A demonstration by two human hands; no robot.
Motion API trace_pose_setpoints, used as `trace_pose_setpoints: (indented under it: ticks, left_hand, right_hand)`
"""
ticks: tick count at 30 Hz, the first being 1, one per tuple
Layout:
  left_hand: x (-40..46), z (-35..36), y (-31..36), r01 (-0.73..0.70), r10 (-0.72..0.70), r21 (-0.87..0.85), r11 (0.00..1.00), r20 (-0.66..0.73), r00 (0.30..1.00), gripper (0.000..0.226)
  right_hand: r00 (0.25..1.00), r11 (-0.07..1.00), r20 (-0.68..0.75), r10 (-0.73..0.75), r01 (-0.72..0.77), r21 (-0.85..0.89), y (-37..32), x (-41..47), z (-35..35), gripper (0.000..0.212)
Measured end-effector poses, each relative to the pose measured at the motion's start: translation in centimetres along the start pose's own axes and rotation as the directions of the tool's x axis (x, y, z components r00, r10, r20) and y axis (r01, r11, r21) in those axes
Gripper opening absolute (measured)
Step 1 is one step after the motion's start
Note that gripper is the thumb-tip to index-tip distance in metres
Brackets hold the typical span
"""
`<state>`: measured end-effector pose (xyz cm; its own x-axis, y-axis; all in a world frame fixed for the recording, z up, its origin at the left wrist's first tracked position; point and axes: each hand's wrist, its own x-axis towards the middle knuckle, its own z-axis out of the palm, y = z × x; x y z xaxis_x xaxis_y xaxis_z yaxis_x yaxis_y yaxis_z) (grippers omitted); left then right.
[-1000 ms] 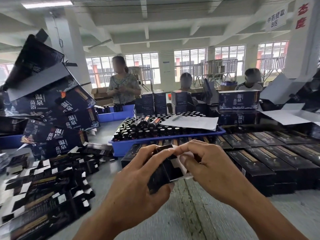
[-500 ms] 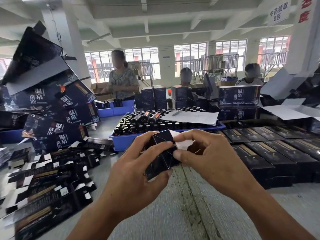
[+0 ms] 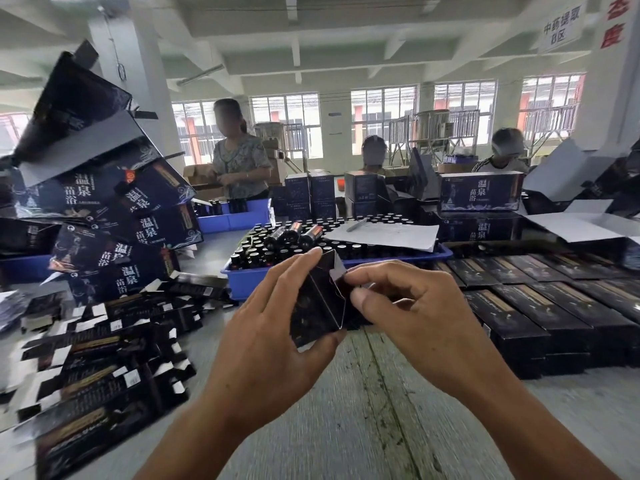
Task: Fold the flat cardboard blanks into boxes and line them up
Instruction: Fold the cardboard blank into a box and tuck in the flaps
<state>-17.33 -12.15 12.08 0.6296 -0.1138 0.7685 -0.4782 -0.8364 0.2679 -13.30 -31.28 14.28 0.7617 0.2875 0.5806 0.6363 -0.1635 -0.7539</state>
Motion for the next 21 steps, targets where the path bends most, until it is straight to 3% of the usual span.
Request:
trace_pose_setpoints:
  ticks: [6,15,21]
  left_hand:
    - [-0.3,0.3,0.6,-0.007,0.009,-0.044,0.999,0.038,0.999,0.094]
    - [-0.3,0.1,1.0,-0.039,0.039,-0.005,0.999,0.055,0.998,0.096]
    - [-0.3,-0.1,1.2,0.004,-0.003,-0.015,1.000,0.055,0.998,0.095]
  right_hand:
    - [0.996,0.994,0.025,0.083,-0.084,0.064,0.2,0.4,0.2,0.010]
    - [0.993,0.995,-0.084,0.080,-0.085,-0.052,0.0,0.0,0.4,0.006]
    - [0.996,0.994,-0.050,0.074,-0.078,-0.073,0.0,0.0,0.3,0.011]
